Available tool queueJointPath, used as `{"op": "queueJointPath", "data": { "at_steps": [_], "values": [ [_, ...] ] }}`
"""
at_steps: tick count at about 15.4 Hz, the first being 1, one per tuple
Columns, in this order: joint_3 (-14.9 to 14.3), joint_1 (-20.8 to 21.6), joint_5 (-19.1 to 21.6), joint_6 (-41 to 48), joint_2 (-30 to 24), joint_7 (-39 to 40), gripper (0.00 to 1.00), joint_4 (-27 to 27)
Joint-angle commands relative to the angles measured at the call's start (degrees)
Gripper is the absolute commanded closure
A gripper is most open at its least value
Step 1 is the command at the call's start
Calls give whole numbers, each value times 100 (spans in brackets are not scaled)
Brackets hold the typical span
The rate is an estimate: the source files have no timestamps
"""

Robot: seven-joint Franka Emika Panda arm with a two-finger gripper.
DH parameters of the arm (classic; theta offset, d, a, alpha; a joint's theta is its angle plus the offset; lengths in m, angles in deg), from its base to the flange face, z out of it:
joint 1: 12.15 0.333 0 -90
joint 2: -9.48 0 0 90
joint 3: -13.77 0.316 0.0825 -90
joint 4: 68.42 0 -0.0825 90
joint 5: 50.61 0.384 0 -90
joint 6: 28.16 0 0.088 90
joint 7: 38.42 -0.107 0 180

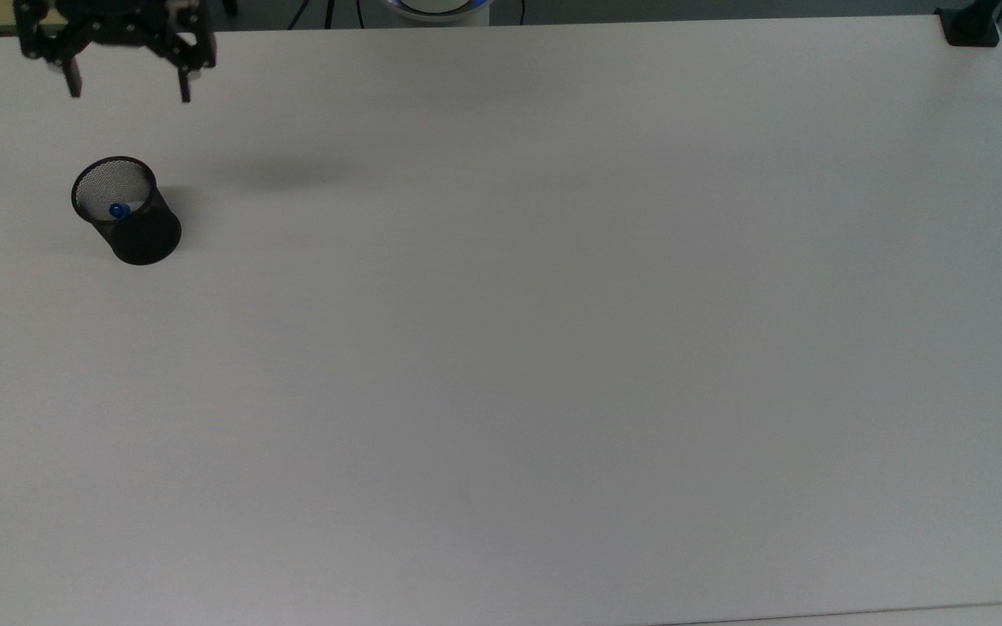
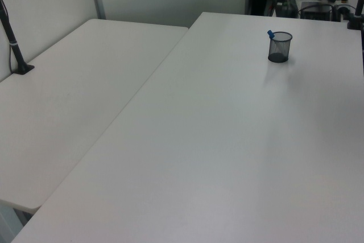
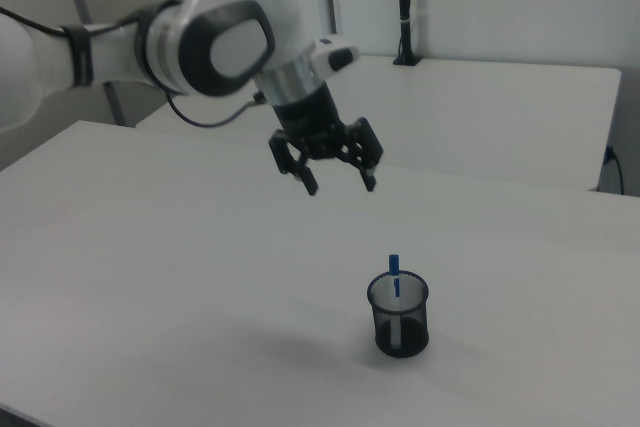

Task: Remove the marker
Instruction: 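Move the open gripper over the black mesh pen cup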

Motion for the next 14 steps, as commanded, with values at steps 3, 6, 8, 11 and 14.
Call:
{"op": "queueJointPath", "data": {
  "at_steps": [3, 6, 8, 11, 14],
  "values": [
    [-489, -11, -30, -1804, 296, 82, 0, 949],
    [-524, -37, 14, -2102, 490, 82, 1, 1063],
    [-524, -63, 57, -2496, 622, 65, 3, 1178],
    [-524, -81, 346, -2832, 833, 56, 6, 1169],
    [-524, -64, 594, -2938, 930, 56, 28, 1143]
  ]
}}
